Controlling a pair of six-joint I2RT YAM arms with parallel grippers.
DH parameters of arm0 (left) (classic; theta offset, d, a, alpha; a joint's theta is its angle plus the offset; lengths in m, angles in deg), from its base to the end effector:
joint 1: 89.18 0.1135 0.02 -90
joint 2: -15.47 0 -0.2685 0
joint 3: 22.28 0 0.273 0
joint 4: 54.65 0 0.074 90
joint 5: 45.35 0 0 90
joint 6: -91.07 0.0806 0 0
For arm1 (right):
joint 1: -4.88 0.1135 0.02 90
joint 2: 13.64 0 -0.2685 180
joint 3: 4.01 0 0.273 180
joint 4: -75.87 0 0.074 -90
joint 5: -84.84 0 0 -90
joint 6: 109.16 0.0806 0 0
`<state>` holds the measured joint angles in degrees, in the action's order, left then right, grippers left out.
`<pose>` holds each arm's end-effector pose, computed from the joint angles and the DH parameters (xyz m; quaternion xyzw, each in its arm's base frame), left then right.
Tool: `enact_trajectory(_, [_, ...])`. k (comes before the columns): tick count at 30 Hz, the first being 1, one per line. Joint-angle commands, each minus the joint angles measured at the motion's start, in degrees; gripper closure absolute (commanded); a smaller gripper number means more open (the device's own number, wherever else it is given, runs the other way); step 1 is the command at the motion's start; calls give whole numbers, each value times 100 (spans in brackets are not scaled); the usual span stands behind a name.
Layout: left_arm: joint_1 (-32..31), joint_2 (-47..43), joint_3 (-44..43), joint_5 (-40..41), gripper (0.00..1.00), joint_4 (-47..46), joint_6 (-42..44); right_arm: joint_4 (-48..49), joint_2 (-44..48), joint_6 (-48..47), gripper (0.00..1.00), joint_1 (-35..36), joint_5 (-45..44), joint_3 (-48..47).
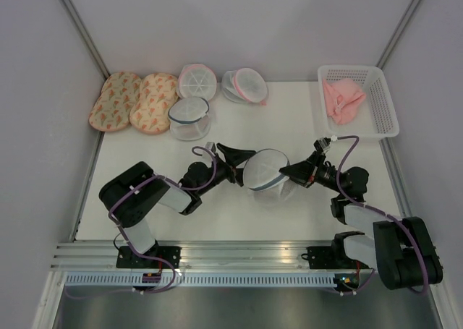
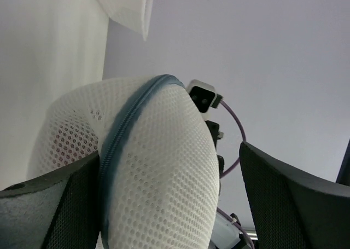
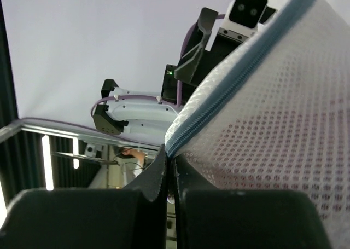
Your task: Unzip the laundry bag and remove the bra
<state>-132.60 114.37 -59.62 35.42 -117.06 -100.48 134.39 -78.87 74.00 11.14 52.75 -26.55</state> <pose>0.2418 -0.2466 0.1410 -0.2898 0.6393 -0.6941 0.1598 0.2118 0.0919 0.2041 0.0825 0.6486 0.7212 0.2287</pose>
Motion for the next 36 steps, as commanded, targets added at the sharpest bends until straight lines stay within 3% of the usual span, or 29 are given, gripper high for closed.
enact_trajectory(1, [-79, 148, -286, 36, 9, -2025, -400, 2351, -261, 578, 99, -11, -105, 71])
enact_trajectory(6, [-97, 43, -138, 97, 39, -2016, -312, 2687, -420, 686, 99, -11, -43, 106])
enact_trajectory(8, [-97, -28, -58, 88, 59, -2025, -251, 2338, -324, 466, 100, -11, -17, 114])
enact_trajectory(9, [-97, -54, 29, 88, 83, -2025, -224, 2135, -184, 353, 100, -11, 1, 97])
enact_trajectory(10, [-97, -72, 82, 97, 94, -2025, -224, 1915, -87, 186, 100, -11, 27, 88])
enact_trajectory(11, [-97, -98, 196, 106, 98, -2016, -215, 1269, 27, -181, 99, -11, 53, 53])
enact_trajectory(13, [-79, -186, 328, 141, 98, -2016, -49, 301, 492, -814, 99, -11, 63, -43])
enact_trajectory(16, [-35, -361, 627, 211, 98, -2007, 241, -4162, 1458, -3699, 99, -11, -567, -805])
enact_trajectory(17, [-18, -475, 828, 264, 98, -2007, 320, -6910, 1678, -5501, 87, -2, -1214, -1530])
enact_trajectory(18, [-9, -520, 925, 360, 98, -1999, 469, -7668, 1950, -5902, 69, 24, -2091, -1755])
enact_trajectory(19, [0, -555, 1022, 404, 98, -1886, 531, -8093, 2031, -6185, 44, 33, -2378, -1905])
enact_trajectory(20, [9, -633, 1145, 431, 98, -1745, 567, -8620, 2067, -6501, 38, 42, -2529, -2098])
enact_trajectory(21, [9, -669, 1190, 483, 98, -1596, 680, -8808, 2032, -6643, 27, 42, -2696, -2179])
enact_trajectory(24, [9, -941, 1313, 711, 98, -955, 1023, -9205, 1953, -6872, 19, 50, -2863, -2267])
enact_trajectory(27, [-17, -1606, 1383, 1193, 98, 143, 1417, -9222, 2058, -6838, 17, 190, -3127, -2214])
enact_trajectory(29, [-61, -2126, 1226, 1546, 98, 1740, 1603, -9223, 2085, -6829, 17, 331, -3382, -2215])
enact_trajectory(31, [-315, -2943, 798, 2458, 98, 3021, 1928, -9197, 2050, -6768, 19, 708, -3688, -2232])
enact_trajectory(32, [-438, -3172, 577, 2888, 98, 4473, 1955, -9161, 1989, -6742, 19, 866, -3821, -2232])
enact_trajectory(33, [-709, -3331, 340, 3684, 98, 5114, 2034, -9135, 1953, -6689, 20, 1294, -3979, -2241])
enact_trajectory(36, [-1053, -3482, -391, 4612, 98, 6323, 2131, -8767, 1786, -6469, 20, 2112, -4270, -2276])
